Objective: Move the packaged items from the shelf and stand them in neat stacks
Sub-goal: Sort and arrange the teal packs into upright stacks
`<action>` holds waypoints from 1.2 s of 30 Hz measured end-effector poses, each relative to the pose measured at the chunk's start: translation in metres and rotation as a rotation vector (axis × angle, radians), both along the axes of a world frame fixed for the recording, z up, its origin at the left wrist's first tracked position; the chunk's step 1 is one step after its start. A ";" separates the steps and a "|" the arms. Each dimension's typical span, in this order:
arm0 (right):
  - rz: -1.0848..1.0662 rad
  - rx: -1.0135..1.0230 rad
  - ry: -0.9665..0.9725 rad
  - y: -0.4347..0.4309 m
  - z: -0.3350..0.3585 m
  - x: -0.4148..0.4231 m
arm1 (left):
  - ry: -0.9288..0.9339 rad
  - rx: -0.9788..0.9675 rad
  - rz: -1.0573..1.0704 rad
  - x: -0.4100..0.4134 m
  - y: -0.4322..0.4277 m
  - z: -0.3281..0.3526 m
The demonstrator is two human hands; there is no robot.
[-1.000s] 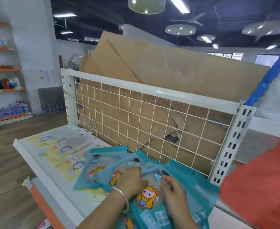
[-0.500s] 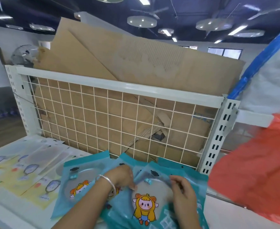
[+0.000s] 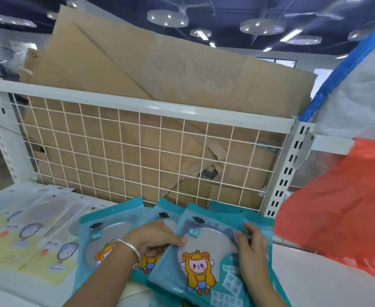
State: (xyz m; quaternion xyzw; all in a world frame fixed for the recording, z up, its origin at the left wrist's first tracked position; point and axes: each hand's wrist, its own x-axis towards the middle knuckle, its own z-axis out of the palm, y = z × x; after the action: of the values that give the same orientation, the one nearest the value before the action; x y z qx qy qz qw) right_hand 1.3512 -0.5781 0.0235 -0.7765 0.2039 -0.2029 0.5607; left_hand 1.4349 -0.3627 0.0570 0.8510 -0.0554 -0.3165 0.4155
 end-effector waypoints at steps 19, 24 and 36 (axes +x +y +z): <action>0.285 -0.215 0.665 -0.034 0.036 0.003 | -0.115 0.079 0.108 0.011 0.069 -0.016; 0.306 0.083 0.571 -0.020 0.044 -0.015 | -0.105 -0.046 0.134 0.006 0.068 -0.017; -0.017 0.282 0.180 0.000 0.027 -0.040 | -0.143 -0.341 0.120 0.001 0.063 -0.023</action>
State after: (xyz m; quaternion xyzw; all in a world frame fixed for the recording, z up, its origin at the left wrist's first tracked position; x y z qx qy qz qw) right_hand 1.3113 -0.5782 0.0500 -0.7033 0.2861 -0.1066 0.6420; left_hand 1.4363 -0.3001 0.0339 0.7903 -0.0867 -0.2159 0.5668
